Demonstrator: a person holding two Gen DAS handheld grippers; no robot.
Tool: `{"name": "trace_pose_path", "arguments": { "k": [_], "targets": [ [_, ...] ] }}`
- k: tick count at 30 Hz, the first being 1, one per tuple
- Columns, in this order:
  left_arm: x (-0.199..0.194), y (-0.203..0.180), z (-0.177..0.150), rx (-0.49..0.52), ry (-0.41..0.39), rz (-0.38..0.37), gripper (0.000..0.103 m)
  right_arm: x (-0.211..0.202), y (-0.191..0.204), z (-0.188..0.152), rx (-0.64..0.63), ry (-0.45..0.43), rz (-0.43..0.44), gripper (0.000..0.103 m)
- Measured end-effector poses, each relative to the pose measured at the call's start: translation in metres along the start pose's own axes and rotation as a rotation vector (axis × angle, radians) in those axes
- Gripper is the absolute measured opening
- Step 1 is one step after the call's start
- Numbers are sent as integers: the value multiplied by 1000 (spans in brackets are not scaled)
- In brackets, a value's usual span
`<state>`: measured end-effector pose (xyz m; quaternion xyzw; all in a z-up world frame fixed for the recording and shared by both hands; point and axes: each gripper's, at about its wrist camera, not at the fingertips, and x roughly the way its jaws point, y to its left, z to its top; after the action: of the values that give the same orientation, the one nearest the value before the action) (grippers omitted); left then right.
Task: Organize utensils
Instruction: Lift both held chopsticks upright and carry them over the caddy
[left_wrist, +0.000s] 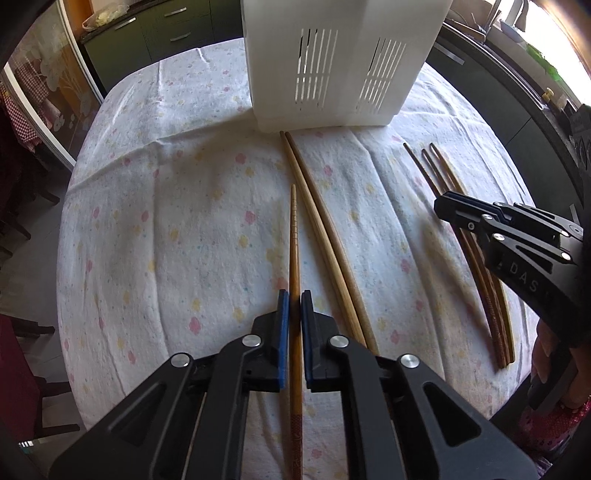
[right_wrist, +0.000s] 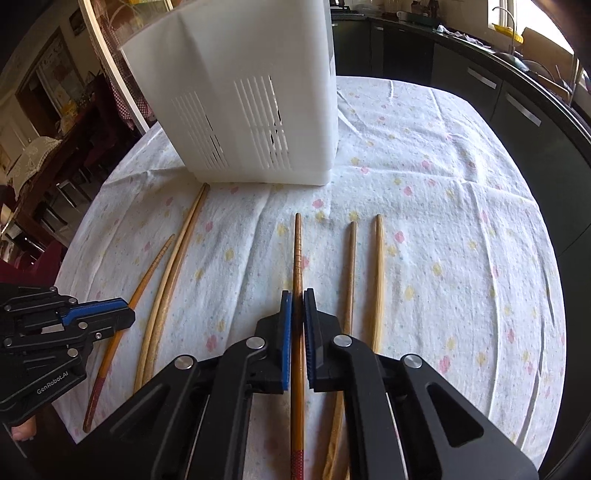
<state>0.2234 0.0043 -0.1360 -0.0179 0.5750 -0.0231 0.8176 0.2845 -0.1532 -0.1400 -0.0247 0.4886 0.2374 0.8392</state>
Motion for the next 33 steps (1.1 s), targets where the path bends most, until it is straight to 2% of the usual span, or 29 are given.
{"name": "trace_pose_path", "arguments": {
  "k": [5,9,20,28,33],
  "targets": [
    [-37,5,9,-1,-115,7,6,-40,-4,7,29,-90,115,7],
    [-67,5,13,0,-197,2,6,-70,-3,8,34,-159,158,7],
    [-116,-8,14,42,-317,-24,6,-131,5,5,5,-274,208,7],
    [-146,-14,26,60,-379,-51,6,-161,13,21,-31,-339,208,7],
    [-186,-19,51,74,-494,-36,6,-187,19,40,-63,-401,191,7]
  ]
}}
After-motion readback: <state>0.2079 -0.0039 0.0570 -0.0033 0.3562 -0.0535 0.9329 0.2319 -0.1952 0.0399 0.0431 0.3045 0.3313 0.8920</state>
